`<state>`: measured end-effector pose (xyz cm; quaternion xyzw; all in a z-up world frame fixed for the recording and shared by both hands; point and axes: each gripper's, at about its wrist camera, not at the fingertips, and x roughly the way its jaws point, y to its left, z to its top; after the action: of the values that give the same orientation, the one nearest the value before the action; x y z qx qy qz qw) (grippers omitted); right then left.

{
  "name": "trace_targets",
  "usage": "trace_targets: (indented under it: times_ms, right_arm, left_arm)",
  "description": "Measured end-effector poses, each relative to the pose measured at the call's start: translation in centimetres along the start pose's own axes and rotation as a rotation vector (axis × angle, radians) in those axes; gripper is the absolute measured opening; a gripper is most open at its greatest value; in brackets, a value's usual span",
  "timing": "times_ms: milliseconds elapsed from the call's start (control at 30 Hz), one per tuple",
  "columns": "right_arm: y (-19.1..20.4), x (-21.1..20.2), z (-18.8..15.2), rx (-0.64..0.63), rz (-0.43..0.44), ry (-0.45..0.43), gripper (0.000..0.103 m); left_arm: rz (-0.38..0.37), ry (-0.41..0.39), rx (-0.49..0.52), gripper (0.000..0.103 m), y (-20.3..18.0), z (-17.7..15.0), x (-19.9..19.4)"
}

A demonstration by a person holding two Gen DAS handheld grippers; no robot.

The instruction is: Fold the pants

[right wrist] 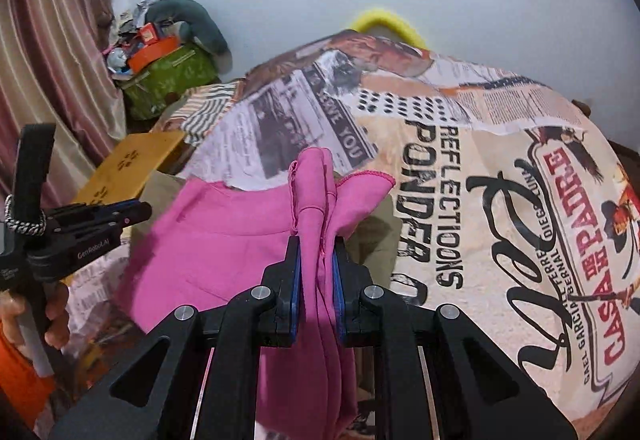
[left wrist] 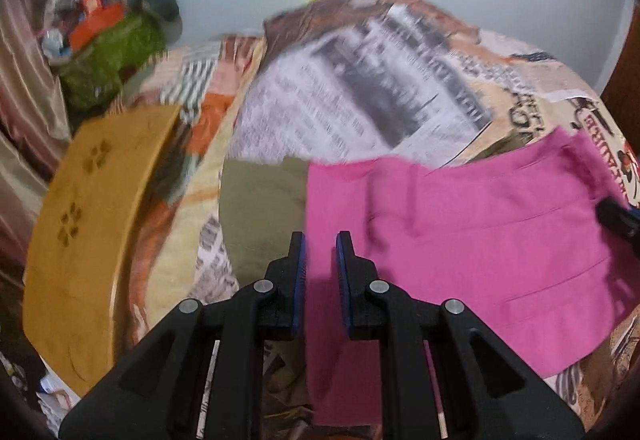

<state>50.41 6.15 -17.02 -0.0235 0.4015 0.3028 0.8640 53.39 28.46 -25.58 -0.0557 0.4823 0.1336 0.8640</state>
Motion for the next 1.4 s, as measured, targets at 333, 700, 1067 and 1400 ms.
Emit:
trace_targets:
  times_ms: [333,700,1067,1400]
  right_arm:
    - [-0.8,-1.4,-0.5,-0.073,-0.102,0.034,0.044]
    - [3.4,-13.3,0.6,-0.130,-0.039,-0.146,0.044]
    - [9.0,-30.8,-0.6,-0.145,0.068,-0.454,0.053]
    - [13.2,-42.0,-6.3,-0.183,0.122,-0.658,0.053]
  left_arm:
    - [-0.082,0.006,-0.053,0.015,2.4,-1.6,-2.5]
    - [-0.186,-0.189,0.043,0.016,-0.9,-2.7,-19.2]
    - [-0.206,-0.520,0.112,0.048,-3.6,-8.6,-39.8]
    - [-0.195,-0.777,0.084,0.055,-3.6,-17.8,-52.6]
